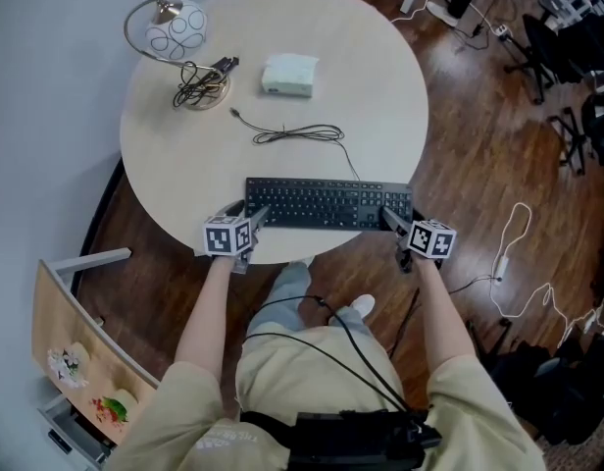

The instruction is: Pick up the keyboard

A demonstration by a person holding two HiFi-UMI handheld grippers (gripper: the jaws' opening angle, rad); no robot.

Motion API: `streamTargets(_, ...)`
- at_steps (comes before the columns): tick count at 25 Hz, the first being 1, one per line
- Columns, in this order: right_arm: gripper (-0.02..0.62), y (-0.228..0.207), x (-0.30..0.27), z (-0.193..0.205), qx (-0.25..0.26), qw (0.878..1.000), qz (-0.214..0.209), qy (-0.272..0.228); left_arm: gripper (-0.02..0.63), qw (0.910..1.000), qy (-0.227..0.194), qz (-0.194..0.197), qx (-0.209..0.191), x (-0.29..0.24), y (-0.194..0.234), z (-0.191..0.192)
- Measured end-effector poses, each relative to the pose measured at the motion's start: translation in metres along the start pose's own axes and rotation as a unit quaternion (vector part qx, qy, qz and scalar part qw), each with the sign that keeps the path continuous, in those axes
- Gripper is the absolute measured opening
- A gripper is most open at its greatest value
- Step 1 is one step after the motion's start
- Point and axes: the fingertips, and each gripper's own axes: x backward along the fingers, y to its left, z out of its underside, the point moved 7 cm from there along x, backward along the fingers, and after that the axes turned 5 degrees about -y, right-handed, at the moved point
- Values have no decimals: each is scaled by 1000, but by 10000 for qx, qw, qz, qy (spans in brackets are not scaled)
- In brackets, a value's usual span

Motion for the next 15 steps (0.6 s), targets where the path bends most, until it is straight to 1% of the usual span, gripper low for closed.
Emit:
streamTargets(1, 362, 0, 0, -1, -56, 10000, 4, -27, 279, 10000, -43, 48, 65, -1, 0, 0)
streamTargets(3, 357, 1, 2, -3, -207, 9997, 70, -88, 217, 9997, -93, 50, 233, -2, -1, 1)
streamTargets(4, 356, 2, 3, -4, -285, 9994, 95, -150, 216, 9996, -81, -8, 265, -1, -1, 1)
streamTargets(6, 331, 5, 7, -9, -320, 9989, 113, -320, 218, 9995, -28, -149, 292, 3, -1, 1)
streamTargets(8, 328, 10, 16, -18, -223, 9984, 96, -509, 218, 9994, -74, -118, 332, 8, -5, -2)
streamTargets(11, 322, 22, 34, -39, -40, 9961, 12, -883, 216, 9987, -402, 107, 282, 16, -16, -16)
streamTargets(13, 318, 32, 48, -57, 82, 9924, -50, -1227, 216, 9972, -706, 172, 175, 26, -25, -34)
streamTargets(15, 318, 44, 67, -79, 238, 9861, -98, -1640, 216, 9941, -1063, 232, -2, 38, -37, -59)
